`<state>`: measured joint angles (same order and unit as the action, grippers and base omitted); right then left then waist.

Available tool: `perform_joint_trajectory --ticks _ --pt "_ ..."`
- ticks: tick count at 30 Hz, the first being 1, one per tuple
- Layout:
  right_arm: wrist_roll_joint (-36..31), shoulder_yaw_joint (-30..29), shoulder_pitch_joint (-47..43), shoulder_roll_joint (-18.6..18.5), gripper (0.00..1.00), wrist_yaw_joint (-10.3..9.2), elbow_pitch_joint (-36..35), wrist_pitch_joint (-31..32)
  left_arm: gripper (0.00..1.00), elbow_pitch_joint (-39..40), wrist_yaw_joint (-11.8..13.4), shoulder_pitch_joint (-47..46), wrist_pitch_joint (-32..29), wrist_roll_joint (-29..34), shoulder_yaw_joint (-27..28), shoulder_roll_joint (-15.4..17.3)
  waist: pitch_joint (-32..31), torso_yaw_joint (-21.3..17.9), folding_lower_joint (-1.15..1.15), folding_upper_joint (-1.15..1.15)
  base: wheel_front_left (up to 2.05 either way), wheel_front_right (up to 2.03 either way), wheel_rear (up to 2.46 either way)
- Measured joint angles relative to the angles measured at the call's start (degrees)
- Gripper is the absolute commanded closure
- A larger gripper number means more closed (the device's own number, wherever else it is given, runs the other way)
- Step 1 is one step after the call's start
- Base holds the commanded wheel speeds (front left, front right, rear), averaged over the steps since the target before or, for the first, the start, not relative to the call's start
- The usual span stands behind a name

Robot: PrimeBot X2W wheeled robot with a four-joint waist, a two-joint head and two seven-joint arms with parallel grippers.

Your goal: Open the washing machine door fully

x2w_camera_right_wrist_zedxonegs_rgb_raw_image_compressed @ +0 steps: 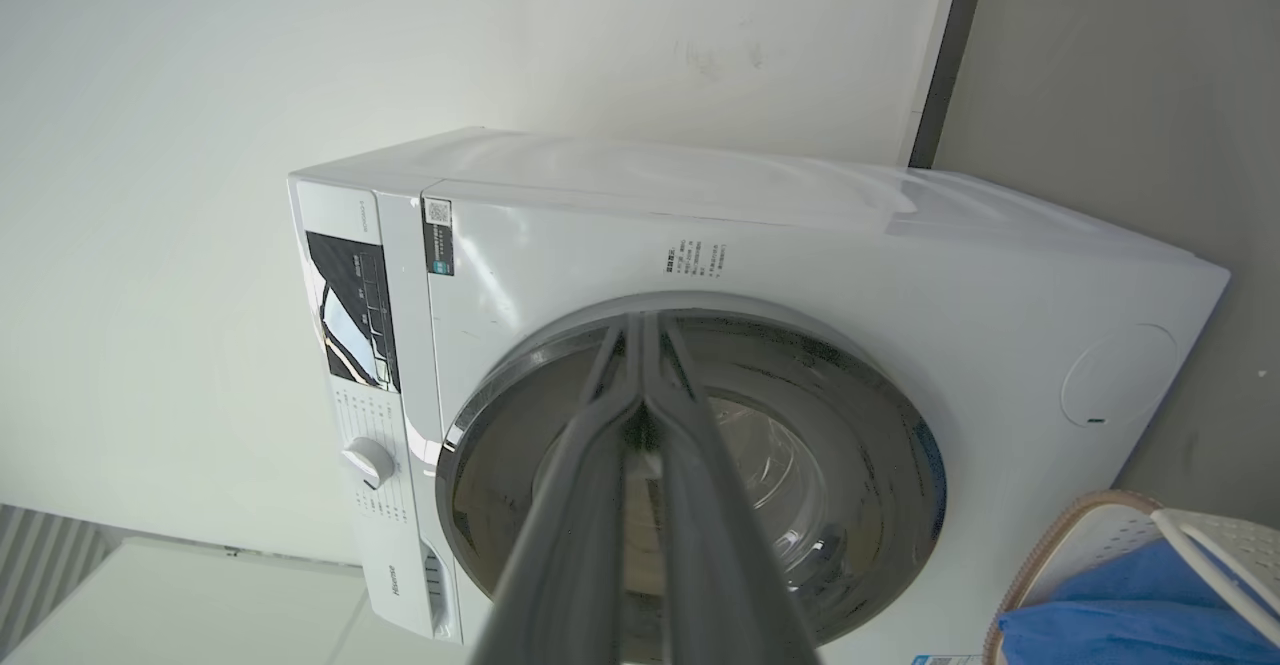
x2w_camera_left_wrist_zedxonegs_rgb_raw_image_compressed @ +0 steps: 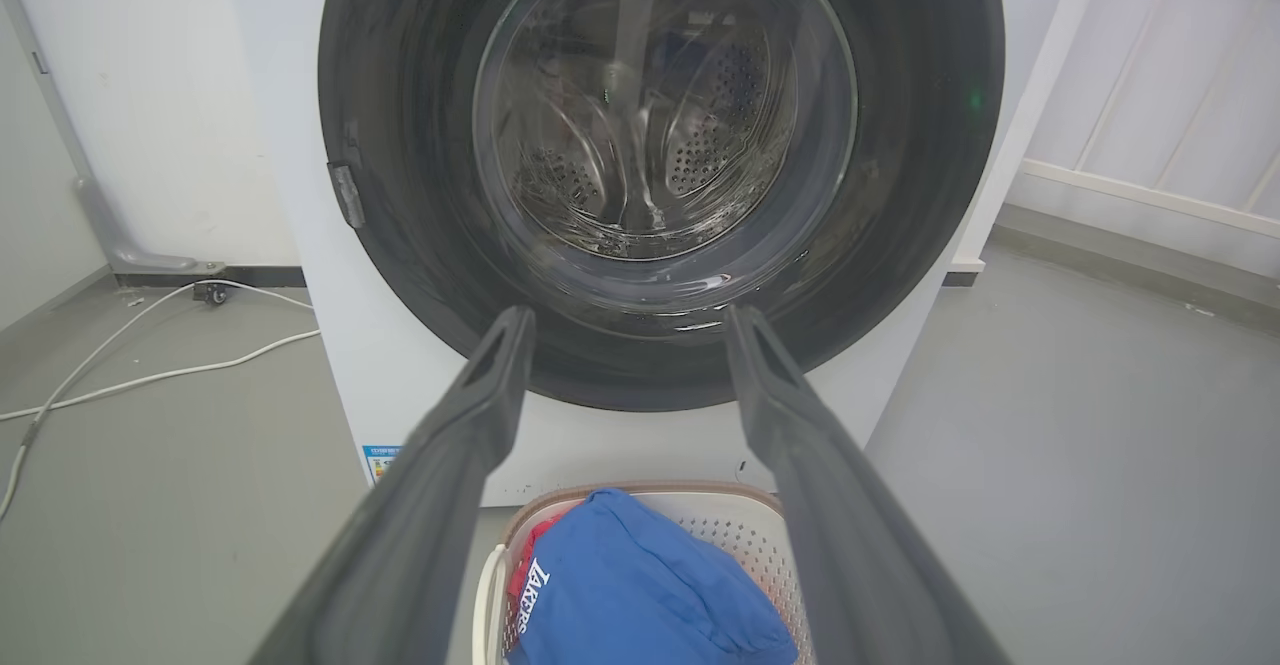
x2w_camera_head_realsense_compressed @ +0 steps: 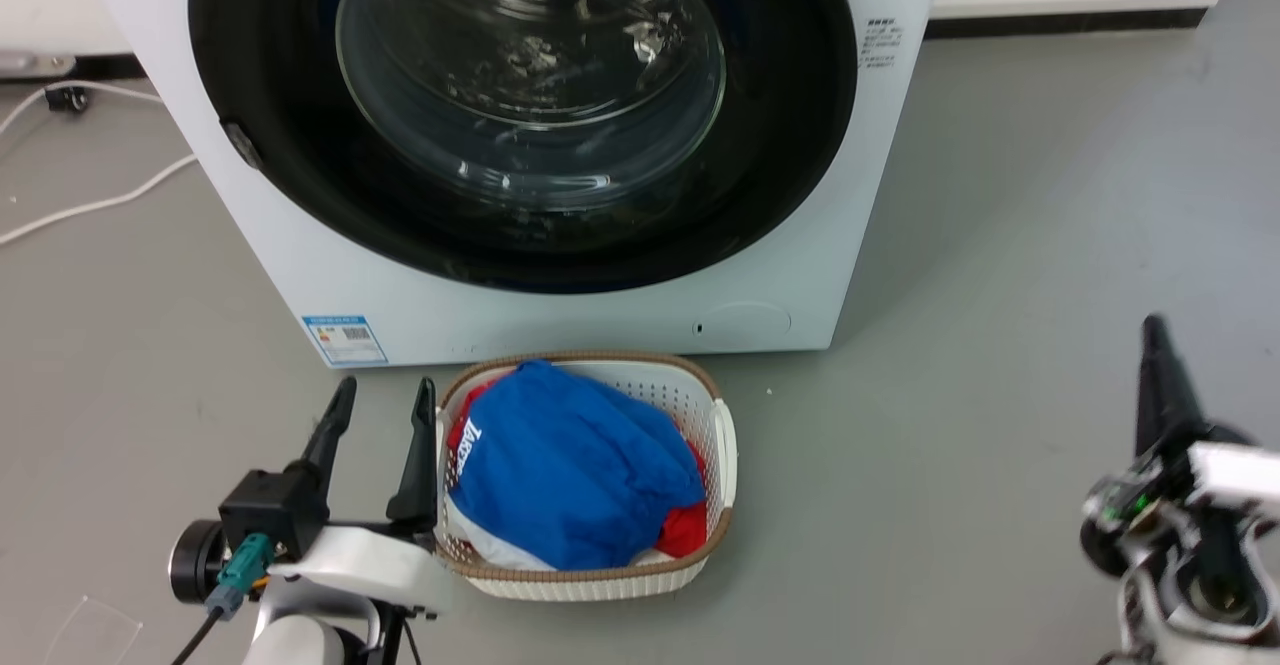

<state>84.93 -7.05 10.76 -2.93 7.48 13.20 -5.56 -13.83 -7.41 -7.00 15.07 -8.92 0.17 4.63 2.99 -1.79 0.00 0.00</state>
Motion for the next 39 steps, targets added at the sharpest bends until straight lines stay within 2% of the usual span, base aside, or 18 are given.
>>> perform_joint_trajectory --ticks 4,8,15,21,26,31,39 --pt "8.05 -5.02 6.69 -1.61 1.0 0.01 3.41 3.05 0.0 1.03 0.0 -1.71 0.0 -0.43 0.0 -0.19 2.49 0.14 0.0 0.0 0.0 0.0 0.0" --pt "13.25 -6.79 14.39 -5.91 1.0 0.0 8.38 6.94 0.0 2.07 -0.01 -3.57 0.0 -0.87 -0.41 -0.37 5.35 0.52 0.0 0.0 0.0 0.0 0.0" --pt "16.0 -2.23 29.44 -14.57 1.0 0.0 18.72 15.41 0.0 4.5 -0.08 -6.69 0.0 -1.3 -1.53 -0.19 10.82 1.65 0.0 0.0 0.0 0.0 0.0" --pt "14.69 5.64 43.11 -18.92 1.0 0.0 26.37 21.57 0.0 6.6 -0.08 -9.29 0.0 -1.88 -2.55 0.44 15.85 2.84 0.01 0.0 0.0 0.0 0.0" --pt "12.29 11.98 53.66 -19.54 1.0 0.0 32.28 25.76 0.0 7.98 -0.08 -10.87 0.0 -2.02 -2.94 0.51 19.66 3.88 0.01 0.0 0.0 0.0 0.0" --pt "9.4 16.78 61.85 -18.44 1.0 0.0 37.4 28.13 0.0 8.86 -0.08 -11.9 0.0 -2.07 -3.39 0.34 22.49 4.91 0.01 0.0 0.0 0.0 0.0" --pt "6.42 20.78 70.76 -16.12 1.0 0.01 43.45 29.85 0.0 9.65 -0.08 -13.67 0.0 -2.4 -4.53 0.11 26.03 6.05 0.01 0.0 0.0 0.0 0.0"
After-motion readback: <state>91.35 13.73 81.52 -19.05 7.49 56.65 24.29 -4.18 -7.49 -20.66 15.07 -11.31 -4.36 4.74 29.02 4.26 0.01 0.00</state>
